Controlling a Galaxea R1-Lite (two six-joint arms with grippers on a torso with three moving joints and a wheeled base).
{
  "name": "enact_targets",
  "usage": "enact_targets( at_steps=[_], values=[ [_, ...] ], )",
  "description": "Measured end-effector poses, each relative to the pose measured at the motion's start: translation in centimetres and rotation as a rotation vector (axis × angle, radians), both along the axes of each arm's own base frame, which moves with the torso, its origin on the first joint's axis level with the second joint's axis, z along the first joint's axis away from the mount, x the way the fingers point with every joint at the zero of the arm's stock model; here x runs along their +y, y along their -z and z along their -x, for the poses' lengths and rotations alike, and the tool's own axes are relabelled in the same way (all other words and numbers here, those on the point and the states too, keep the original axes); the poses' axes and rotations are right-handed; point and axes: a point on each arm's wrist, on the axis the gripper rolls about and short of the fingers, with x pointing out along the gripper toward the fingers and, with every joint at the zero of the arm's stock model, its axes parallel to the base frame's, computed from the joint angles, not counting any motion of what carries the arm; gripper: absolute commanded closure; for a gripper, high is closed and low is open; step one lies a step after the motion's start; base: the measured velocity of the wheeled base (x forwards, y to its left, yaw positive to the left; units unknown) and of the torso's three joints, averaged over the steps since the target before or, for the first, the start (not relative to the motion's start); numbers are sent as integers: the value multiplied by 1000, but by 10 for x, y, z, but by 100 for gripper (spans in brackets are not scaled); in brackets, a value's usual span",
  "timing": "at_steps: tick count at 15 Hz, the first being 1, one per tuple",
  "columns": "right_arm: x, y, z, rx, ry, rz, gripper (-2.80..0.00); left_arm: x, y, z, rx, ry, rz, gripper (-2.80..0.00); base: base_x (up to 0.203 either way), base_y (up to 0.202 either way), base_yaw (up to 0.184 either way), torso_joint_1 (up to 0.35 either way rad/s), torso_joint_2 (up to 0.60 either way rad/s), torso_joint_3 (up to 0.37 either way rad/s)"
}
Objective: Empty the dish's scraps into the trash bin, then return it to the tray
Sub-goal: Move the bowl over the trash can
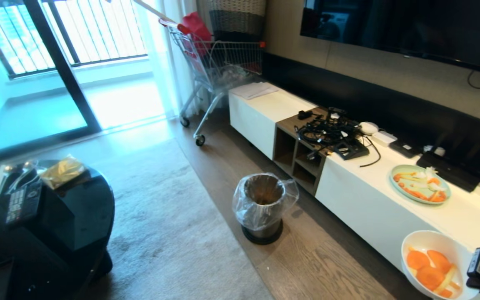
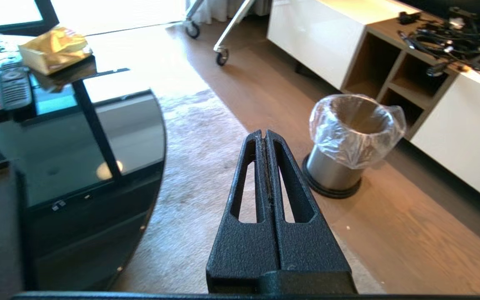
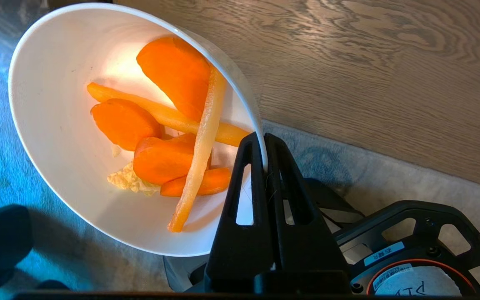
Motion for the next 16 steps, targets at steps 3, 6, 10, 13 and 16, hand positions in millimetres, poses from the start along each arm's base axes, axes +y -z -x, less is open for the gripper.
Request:
enact_targets(
  at_steps=[3,6,10,13,16],
  values=[
    [0,0,-1,-2,-1,2,0,0,0,0,0,0,0,0,0,0,0,0,0,0],
    [0,-1,-3,-7,-6,8,0,0,0,0,0,0,0,0,0,0,0,0,0,0],
    [0,-1,-4,1,-33,23,0,0,0,0,0,0,0,0,0,0,0,0,0,0],
    [1,-1,-4,5,-71,45,0,0,0,0,0,0,0,0,0,0,0,0,0,0],
    [1,-1,-4,7,-83,53,0,0,0,0,0,0,0,0,0,0,0,0,0,0]
  ],
)
